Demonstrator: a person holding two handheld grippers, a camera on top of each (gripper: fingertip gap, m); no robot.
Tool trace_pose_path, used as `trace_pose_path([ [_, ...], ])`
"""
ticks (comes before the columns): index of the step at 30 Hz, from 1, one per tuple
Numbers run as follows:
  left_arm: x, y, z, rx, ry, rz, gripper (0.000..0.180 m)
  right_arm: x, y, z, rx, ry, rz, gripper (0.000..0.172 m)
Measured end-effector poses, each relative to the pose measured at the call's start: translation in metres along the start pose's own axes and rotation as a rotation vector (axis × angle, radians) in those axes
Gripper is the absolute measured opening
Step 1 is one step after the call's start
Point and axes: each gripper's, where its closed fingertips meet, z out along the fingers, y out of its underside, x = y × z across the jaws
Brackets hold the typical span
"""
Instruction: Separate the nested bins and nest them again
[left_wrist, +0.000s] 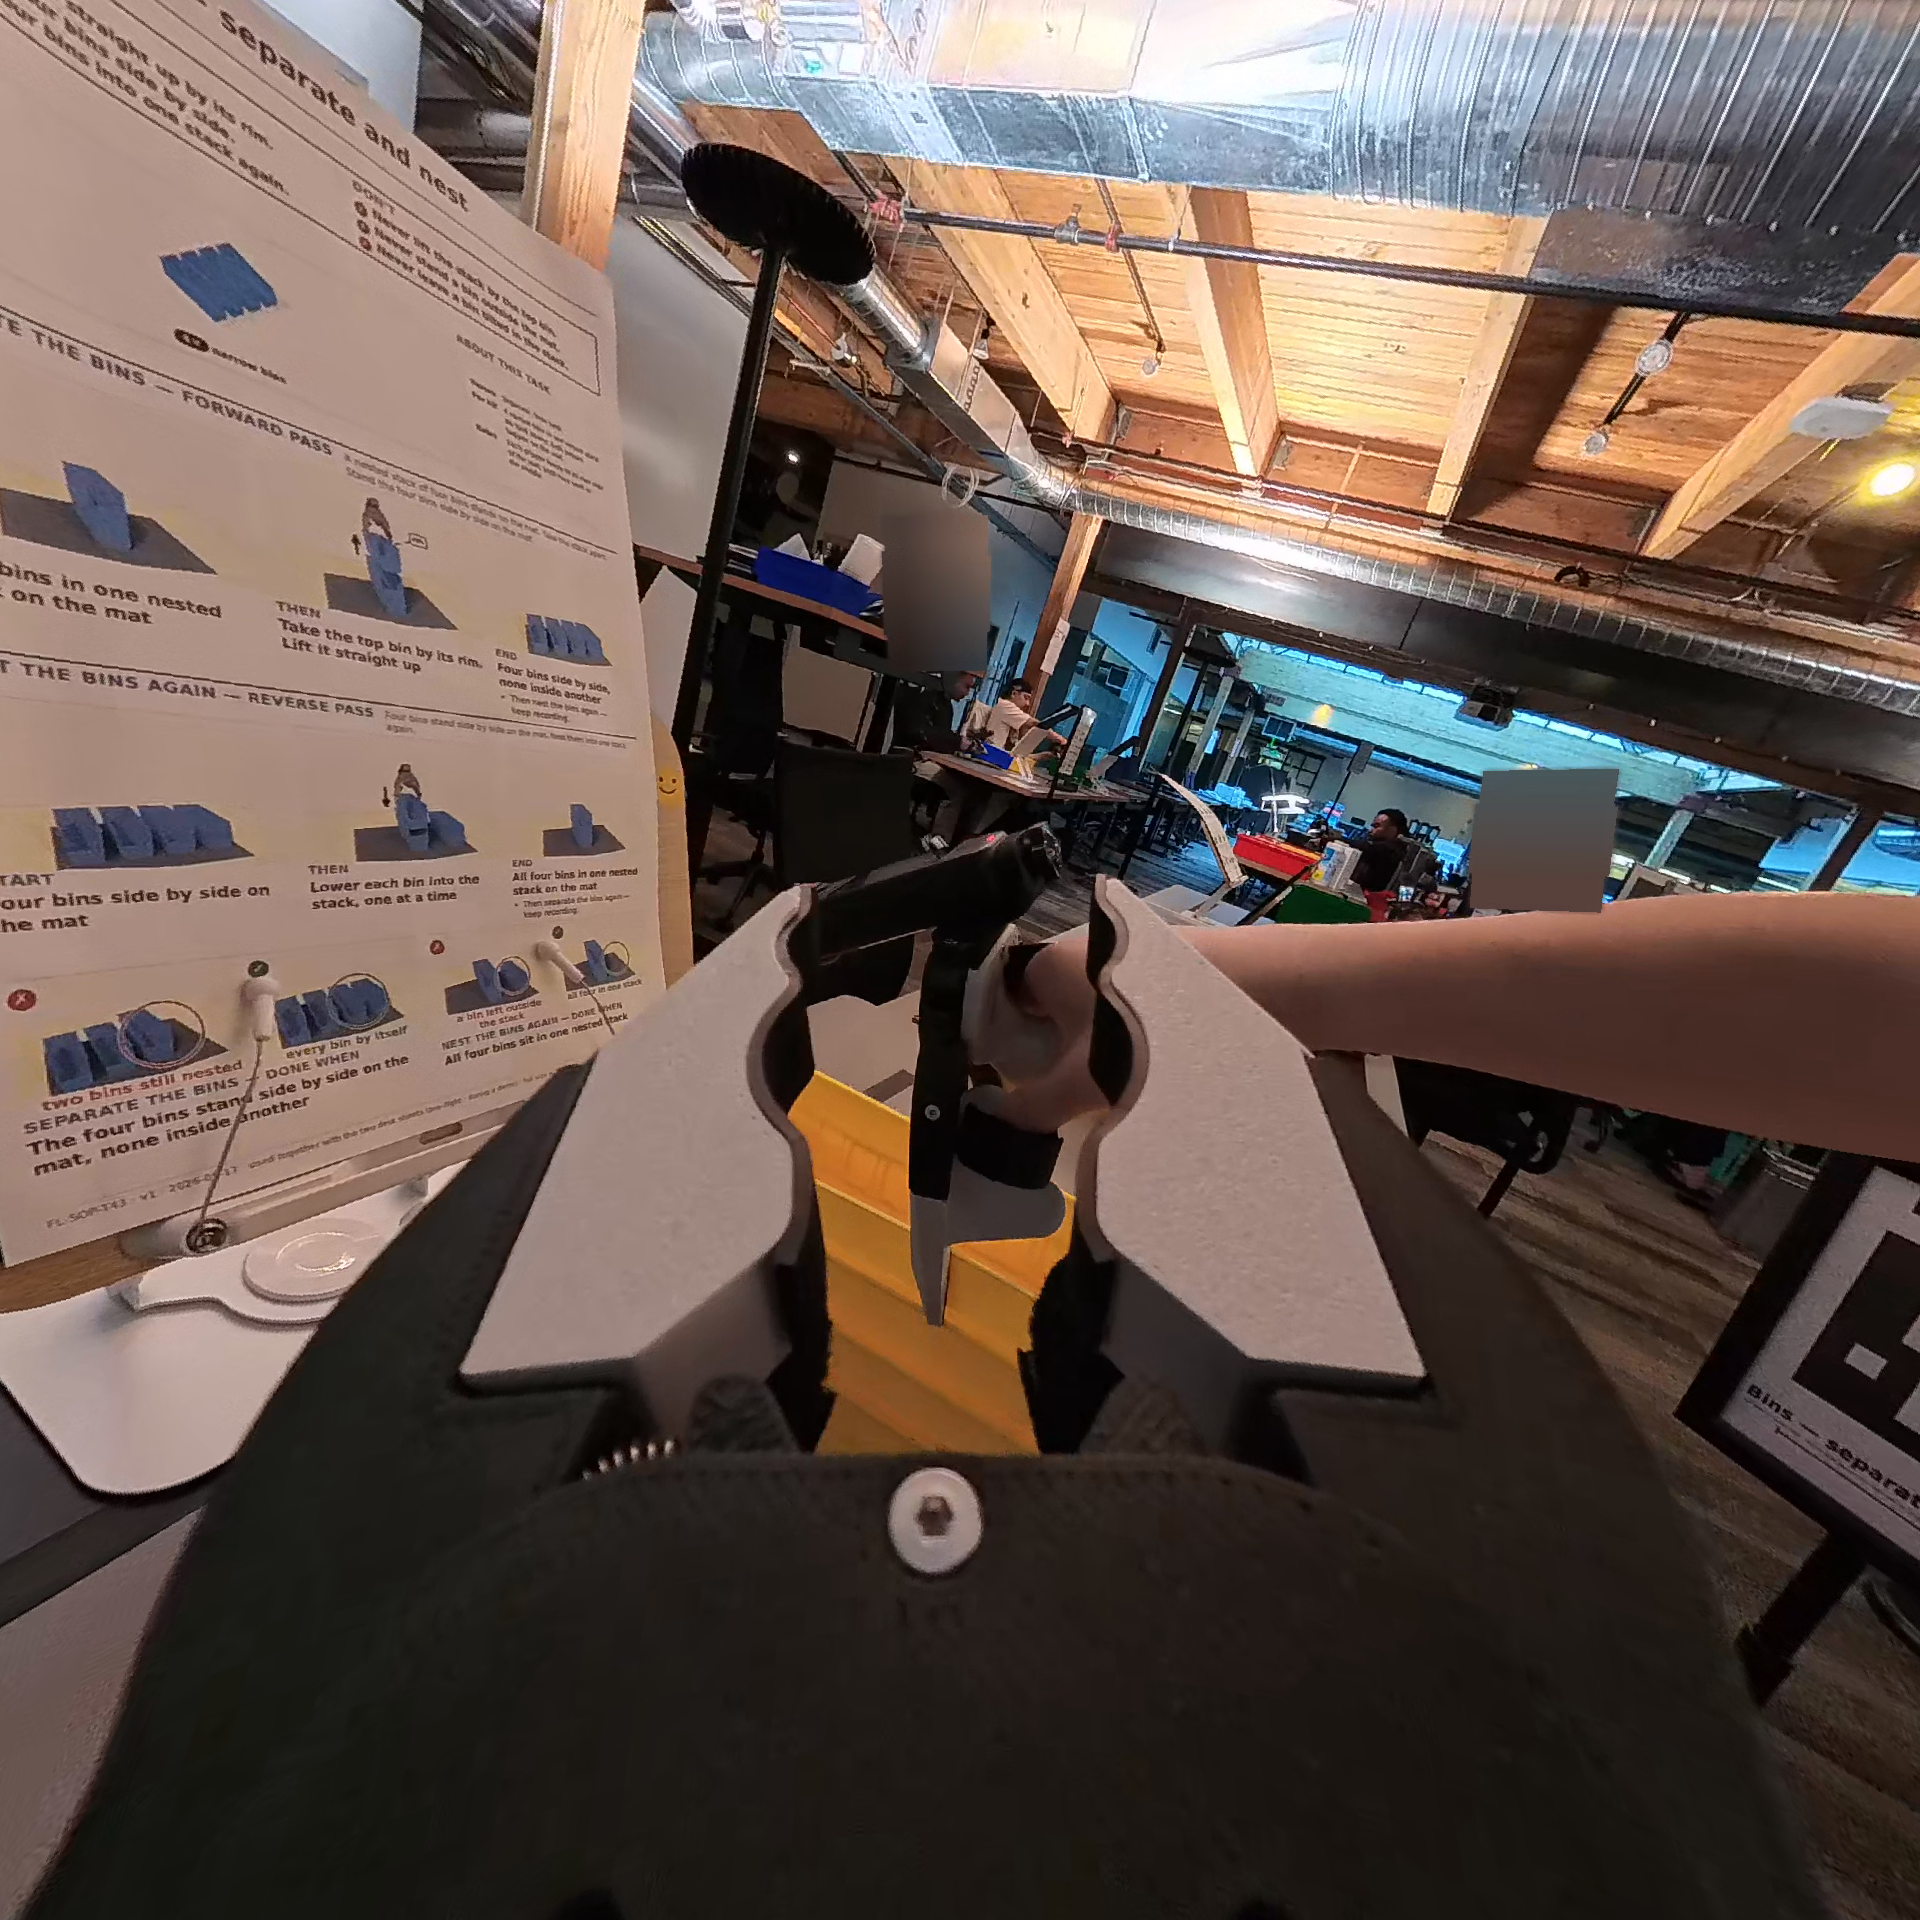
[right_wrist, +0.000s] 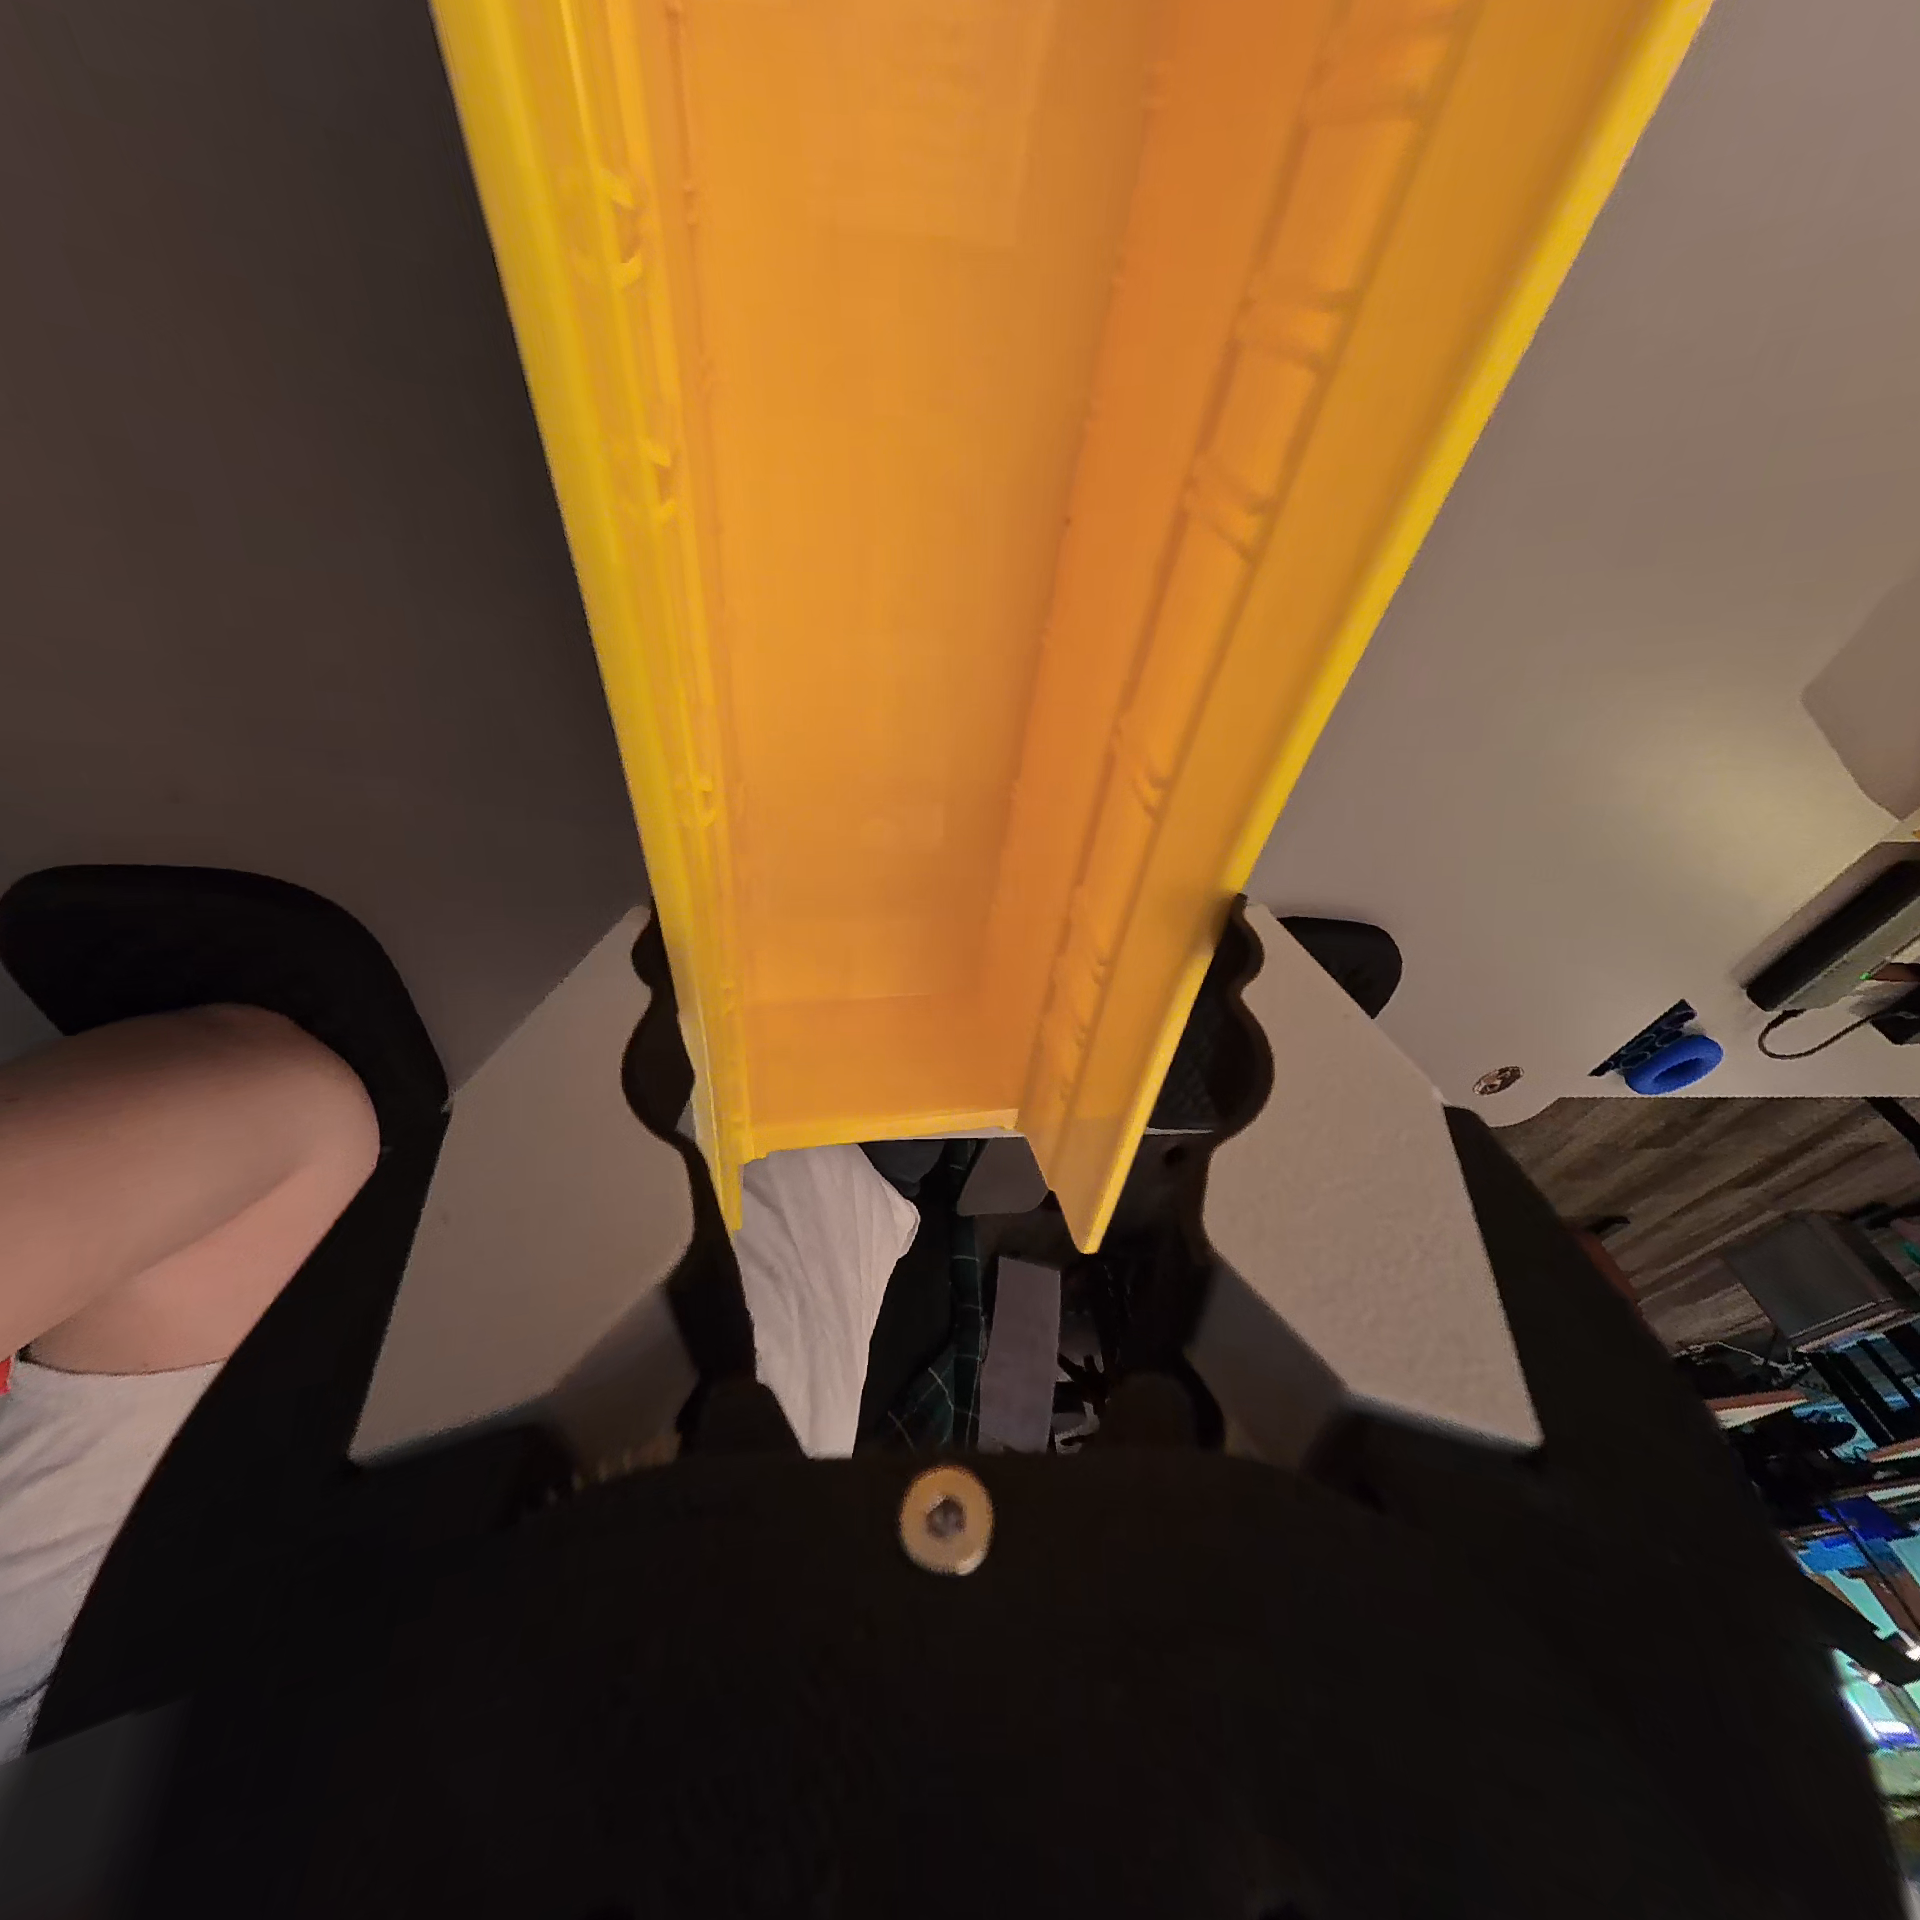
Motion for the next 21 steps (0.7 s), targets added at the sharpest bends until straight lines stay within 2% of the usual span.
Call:
trace_pose_path([
  [14,0.000,0.000,0.001,-0.001,0.000,0.001,0.049,-0.011,0.003,-0.010,-0.004,-0.037,-0.026,0.102],
  [21,-0.001,-0.001,-0.001,0.004,-0.003,-0.001,0.049,-0.013,0.001,-0.034,0.031,-0.021,-0.043,0.101],
])
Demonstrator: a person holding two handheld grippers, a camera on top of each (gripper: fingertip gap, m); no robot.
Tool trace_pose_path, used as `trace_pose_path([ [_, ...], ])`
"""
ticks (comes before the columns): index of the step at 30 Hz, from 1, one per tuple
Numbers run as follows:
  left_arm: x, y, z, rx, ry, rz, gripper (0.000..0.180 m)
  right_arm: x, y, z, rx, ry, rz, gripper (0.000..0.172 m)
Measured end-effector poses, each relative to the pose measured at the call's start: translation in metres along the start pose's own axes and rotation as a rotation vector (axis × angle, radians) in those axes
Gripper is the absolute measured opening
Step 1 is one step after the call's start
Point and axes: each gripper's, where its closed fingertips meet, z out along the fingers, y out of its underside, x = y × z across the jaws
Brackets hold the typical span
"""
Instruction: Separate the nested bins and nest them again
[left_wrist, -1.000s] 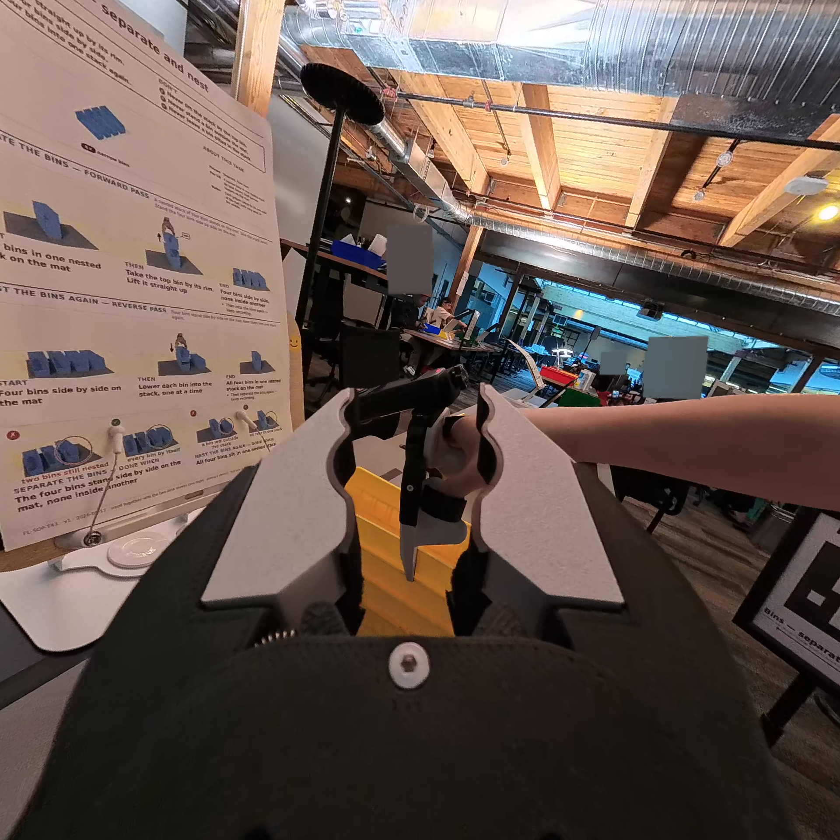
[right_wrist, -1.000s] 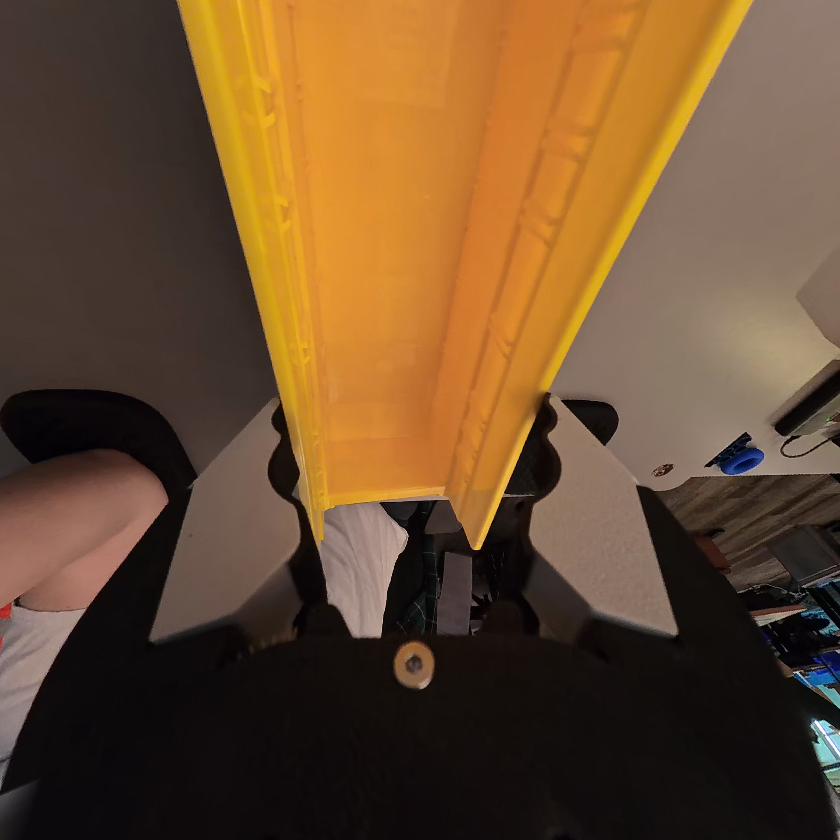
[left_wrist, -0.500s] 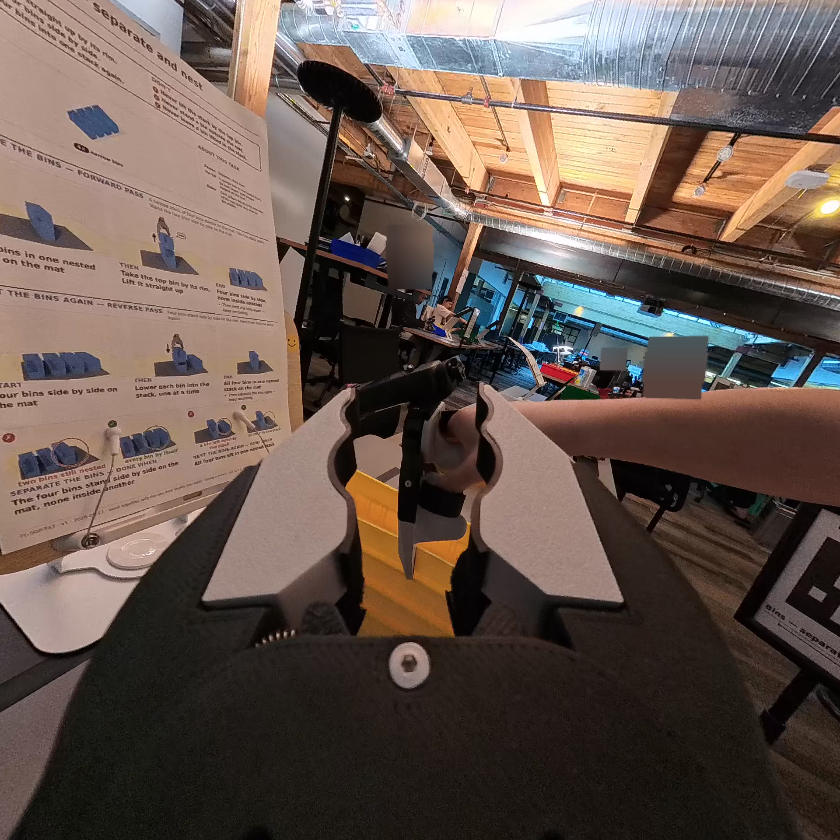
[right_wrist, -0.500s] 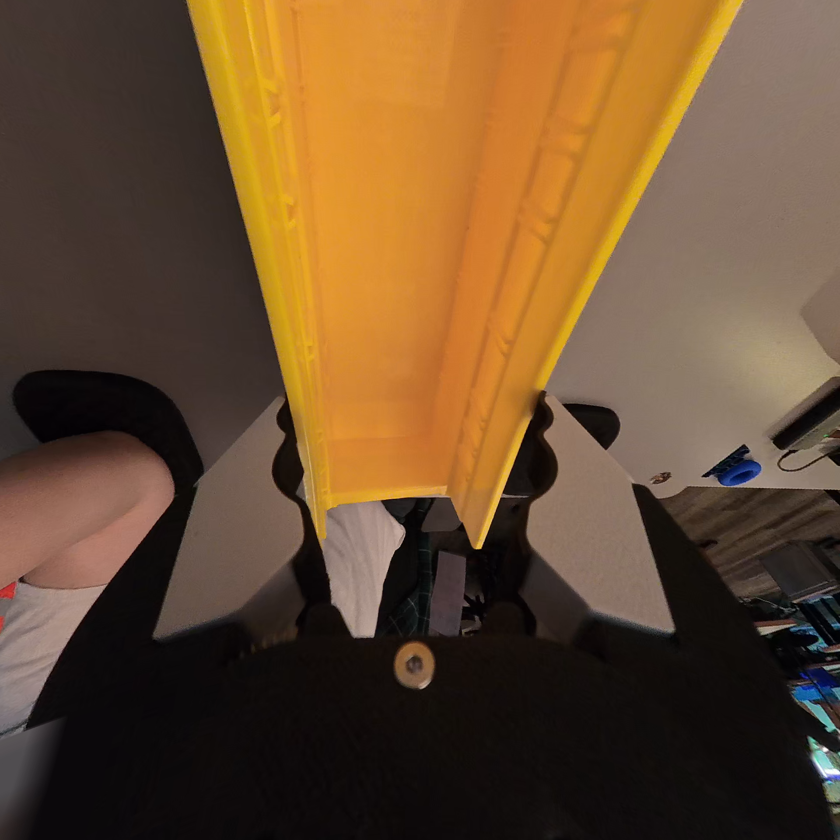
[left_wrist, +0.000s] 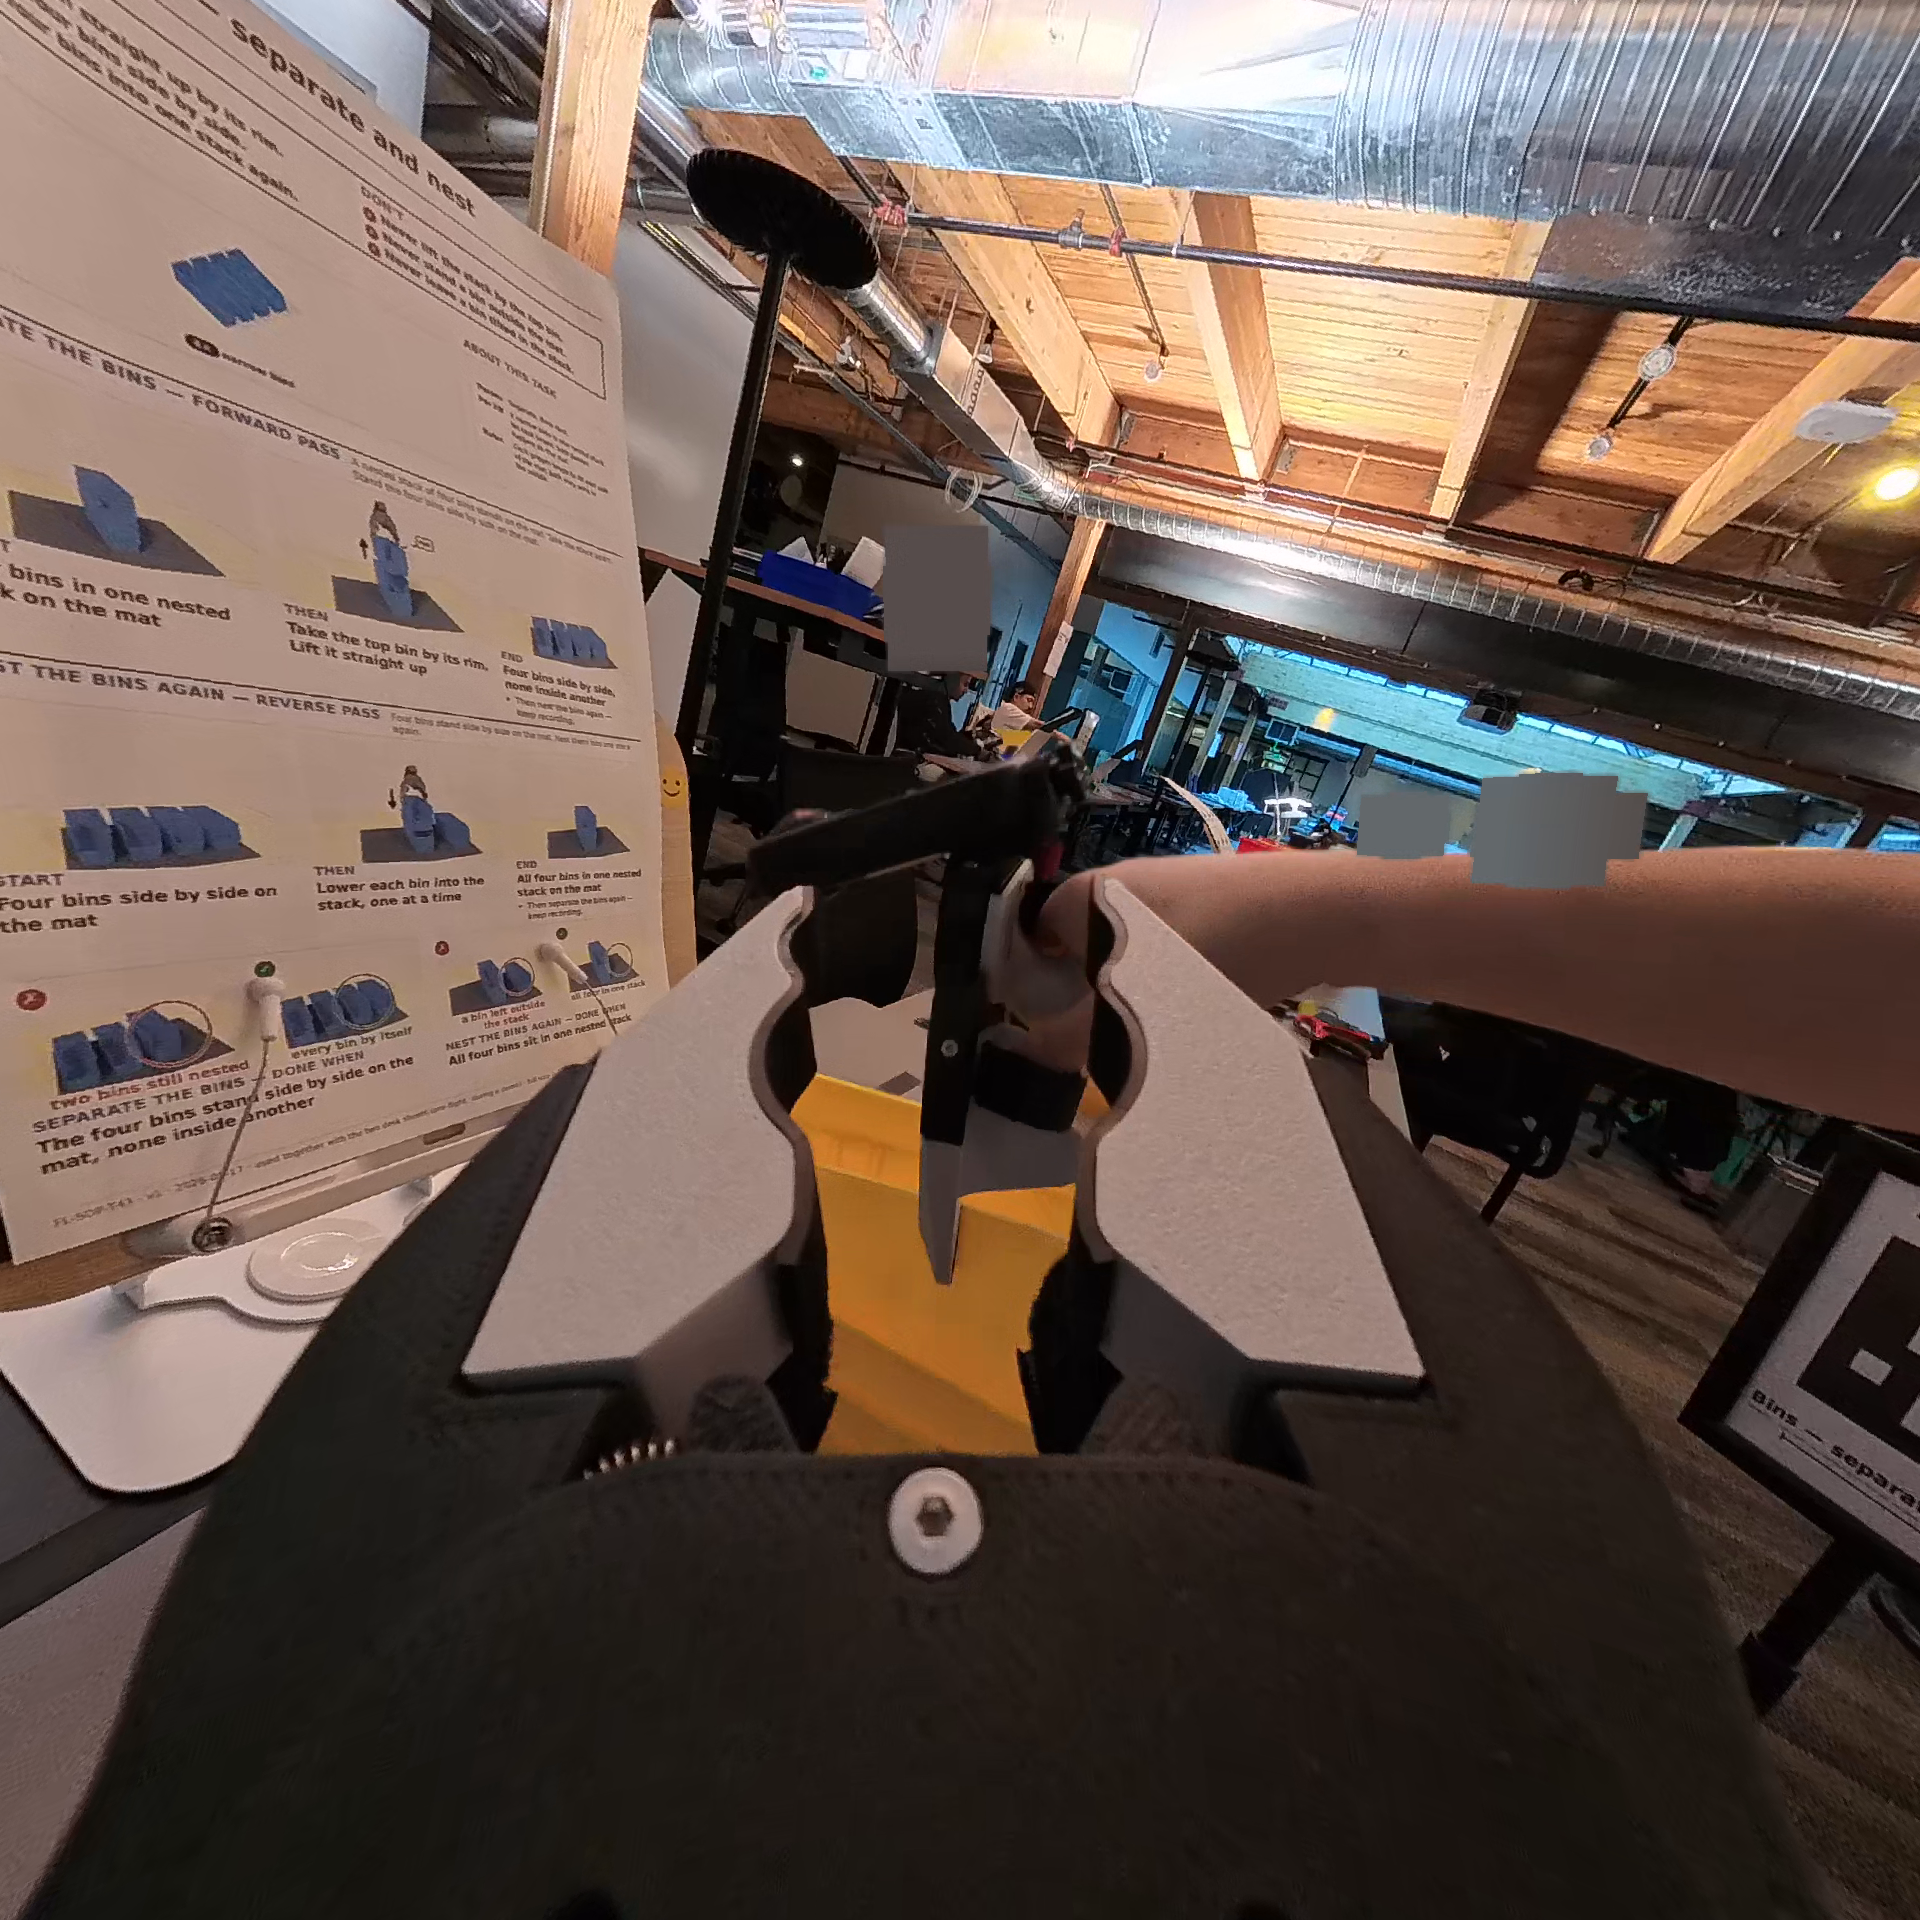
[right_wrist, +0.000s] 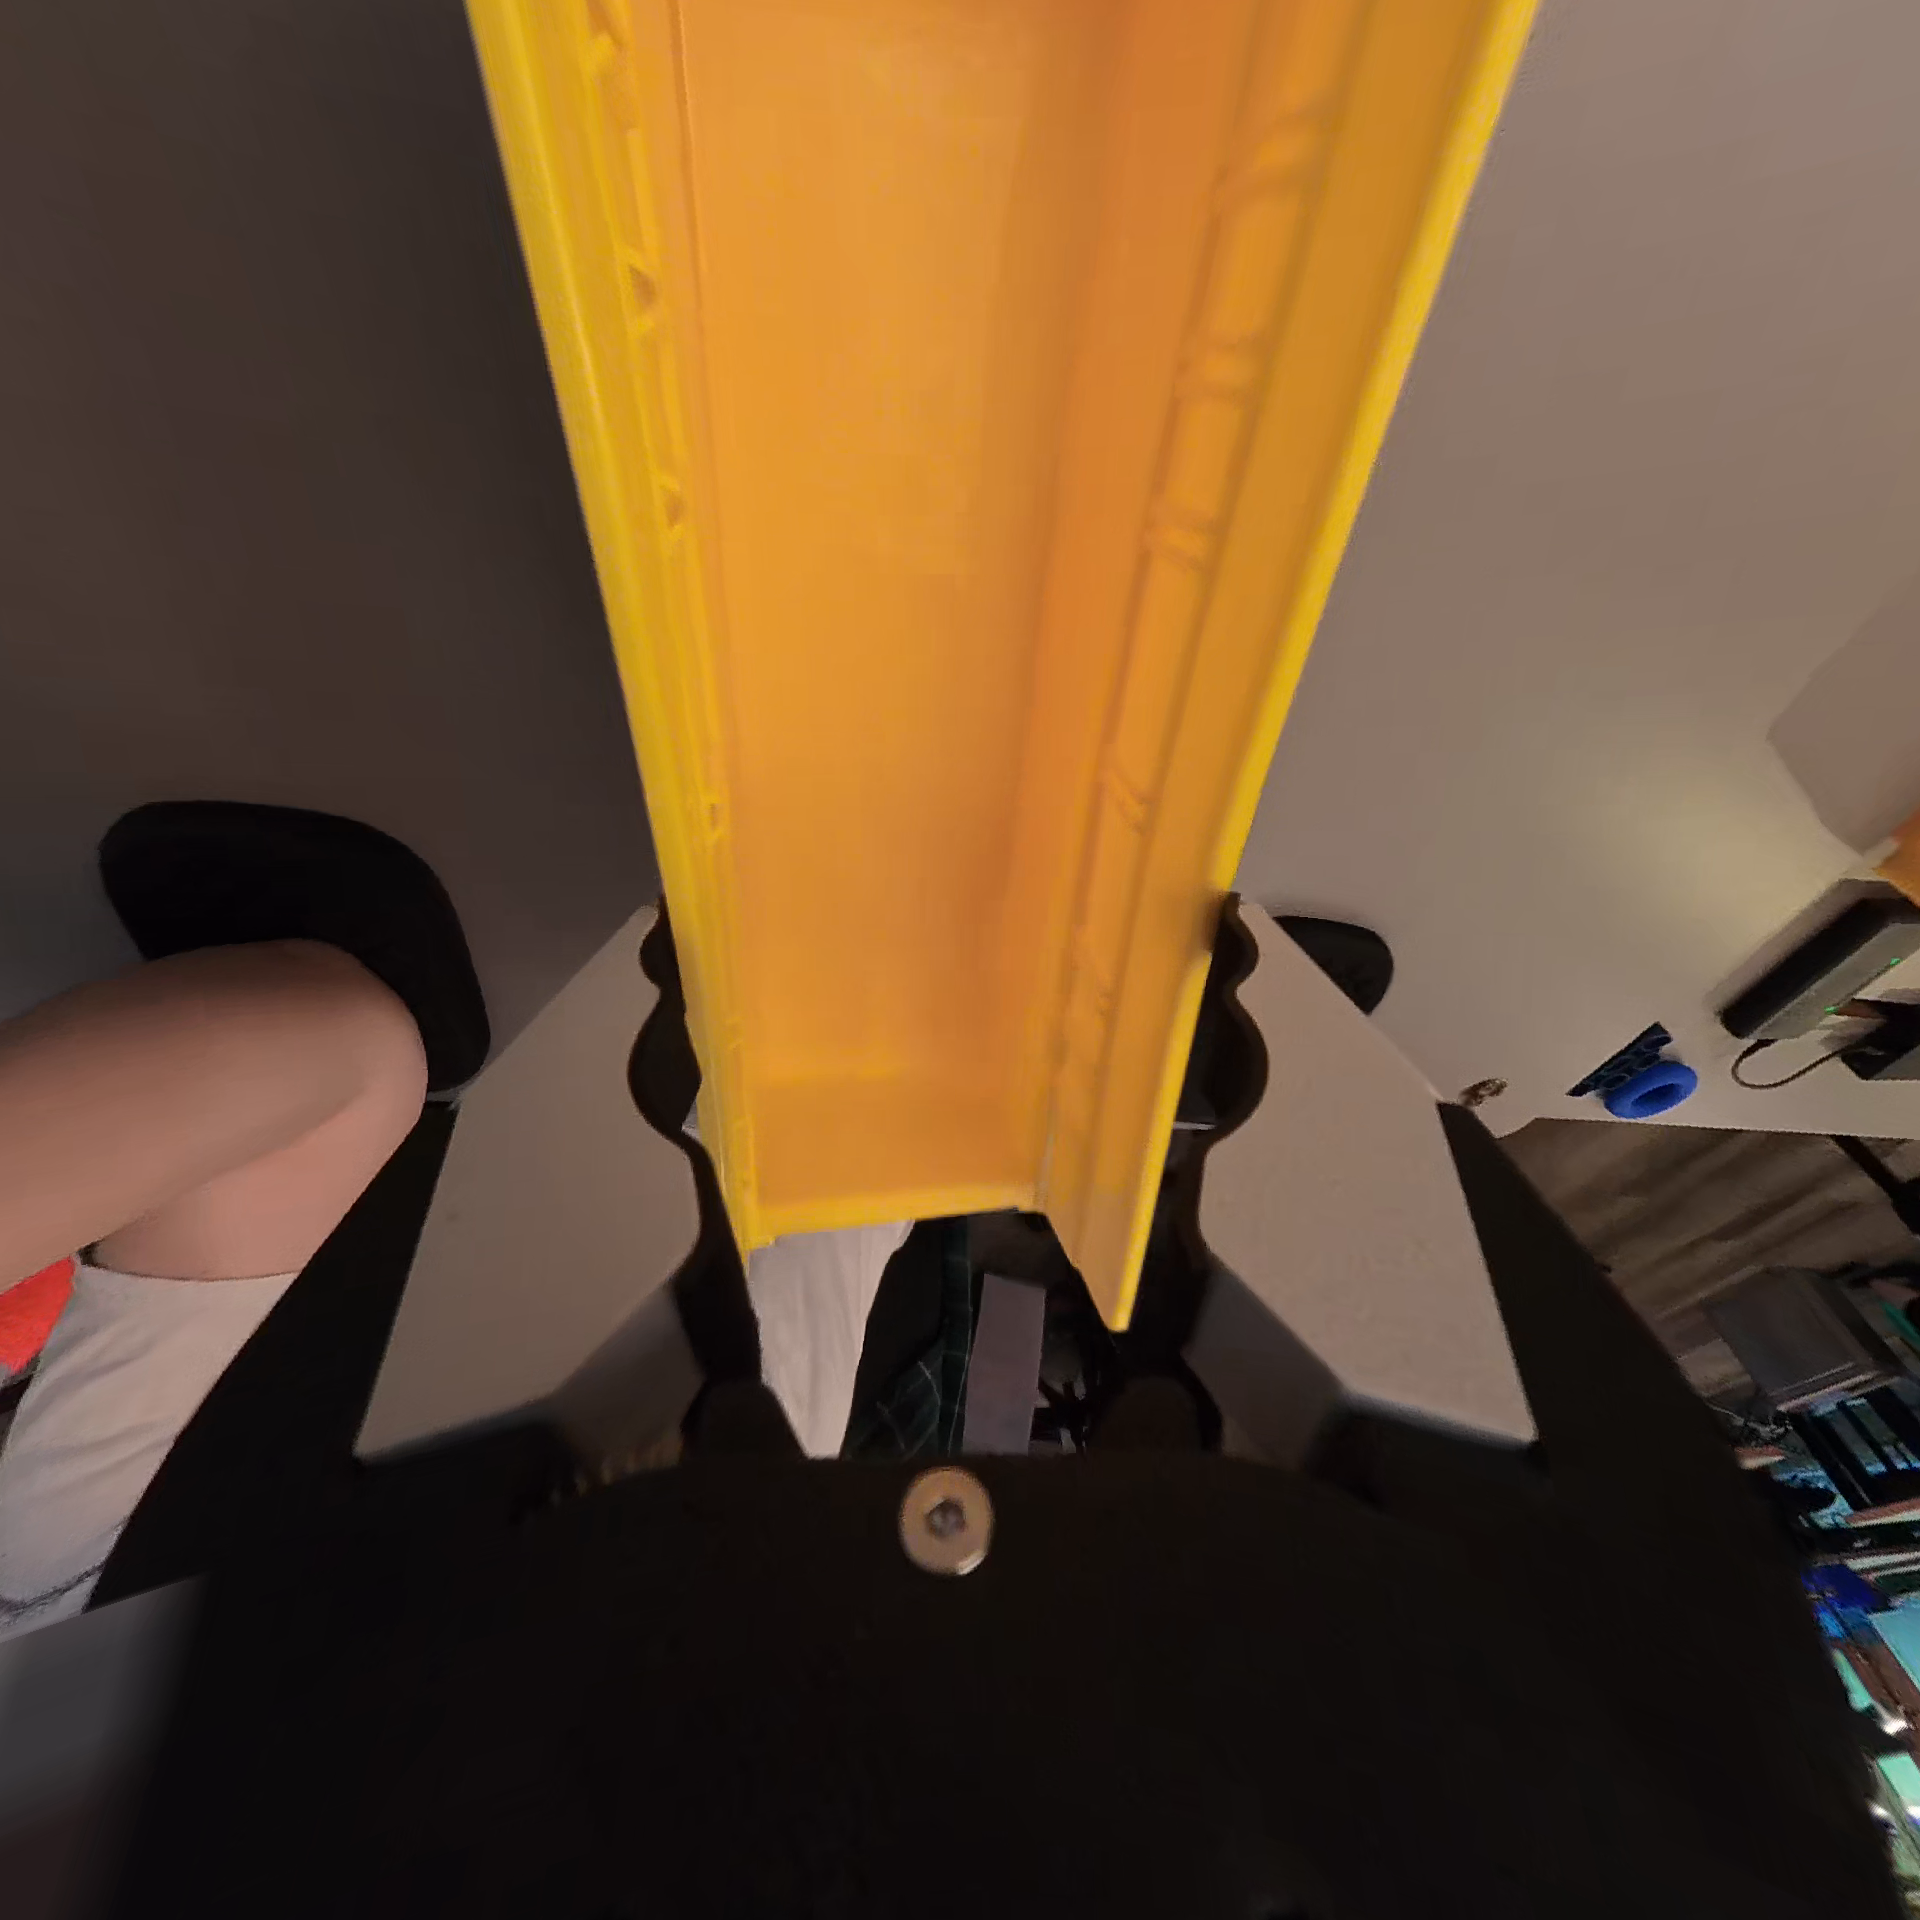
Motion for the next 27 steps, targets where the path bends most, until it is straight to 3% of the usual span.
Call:
trace_pose_path([
  [9,-0.002,-0.005,-0.006,0.023,0.004,-0.017,0.049,0.020,0.031,-0.055,0.043,-0.091,0.001,0.100],
  [15,0.000,-0.009,-0.010,0.043,0.020,-0.026,0.049,0.055,0.050,-0.064,0.154,-0.261,0.046,0.090],
  [16,0.000,-0.009,-0.010,0.045,0.022,-0.029,0.049,0.039,0.048,-0.074,0.198,-0.457,0.033,0.016],
  [17,0.000,-0.009,-0.010,0.045,0.025,-0.031,0.049,0.060,0.043,-0.070,0.248,-0.404,0.079,0.006],
  [19,0.002,-0.009,-0.010,0.045,0.031,-0.032,0.049,0.069,0.033,-0.066,0.349,-0.492,0.056,0.007],
  [21,0.003,-0.008,-0.011,0.037,0.034,-0.028,0.048,0.063,0.023,-0.064,0.438,-0.735,0.087,0.007],
  [23,0.002,-0.010,-0.013,0.046,0.031,-0.030,0.049,0.067,0.016,-0.045,0.488,-0.869,0.078,0.010],
  [25,0.001,-0.012,-0.013,0.065,0.036,-0.041,0.048,0.055,0.022,-0.057,0.477,-1.195,0.088,0.004],
  [27,0.001,-0.011,-0.011,0.065,0.041,-0.051,0.048,0.048,0.032,-0.055,0.467,-1.259,0.028,0.004],
])
